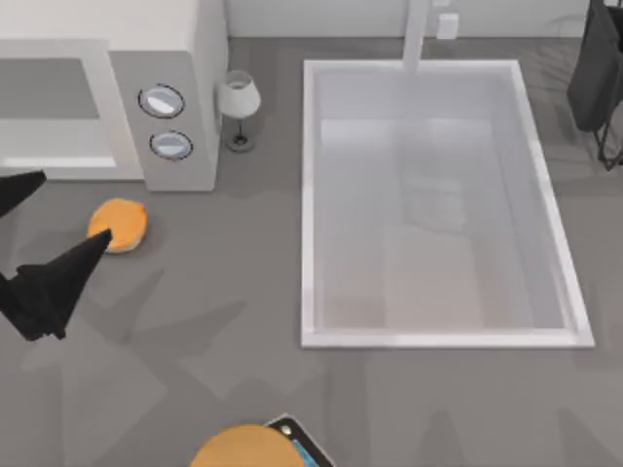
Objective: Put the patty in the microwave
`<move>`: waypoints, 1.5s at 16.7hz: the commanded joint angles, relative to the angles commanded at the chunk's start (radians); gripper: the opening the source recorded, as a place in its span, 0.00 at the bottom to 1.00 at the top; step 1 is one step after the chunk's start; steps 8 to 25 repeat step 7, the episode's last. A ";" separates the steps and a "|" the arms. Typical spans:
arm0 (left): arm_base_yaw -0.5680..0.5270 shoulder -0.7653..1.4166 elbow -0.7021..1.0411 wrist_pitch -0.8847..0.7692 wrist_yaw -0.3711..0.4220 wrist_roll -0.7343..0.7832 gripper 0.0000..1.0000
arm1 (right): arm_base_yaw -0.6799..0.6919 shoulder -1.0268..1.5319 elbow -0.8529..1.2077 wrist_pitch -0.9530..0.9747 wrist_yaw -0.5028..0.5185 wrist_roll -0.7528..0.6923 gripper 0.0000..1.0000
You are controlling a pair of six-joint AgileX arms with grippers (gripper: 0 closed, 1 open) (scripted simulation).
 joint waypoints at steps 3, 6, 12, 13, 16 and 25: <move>0.000 -0.141 0.028 -0.149 -0.002 -0.001 1.00 | 0.000 0.000 0.000 0.000 0.000 0.000 1.00; 0.001 -0.193 0.045 -0.203 -0.003 -0.001 1.00 | 0.000 0.000 0.000 0.000 0.000 0.000 1.00; 0.001 -0.193 0.045 -0.203 -0.003 -0.001 1.00 | 0.000 0.000 0.000 0.000 0.000 0.000 1.00; 0.001 -0.193 0.045 -0.203 -0.003 -0.001 1.00 | 0.000 0.000 0.000 0.000 0.000 0.000 1.00; 0.001 -0.193 0.045 -0.203 -0.003 -0.001 1.00 | 0.000 0.000 0.000 0.000 0.000 0.000 1.00; 0.001 -0.193 0.045 -0.203 -0.003 -0.001 1.00 | 0.000 0.000 0.000 0.000 0.000 0.000 1.00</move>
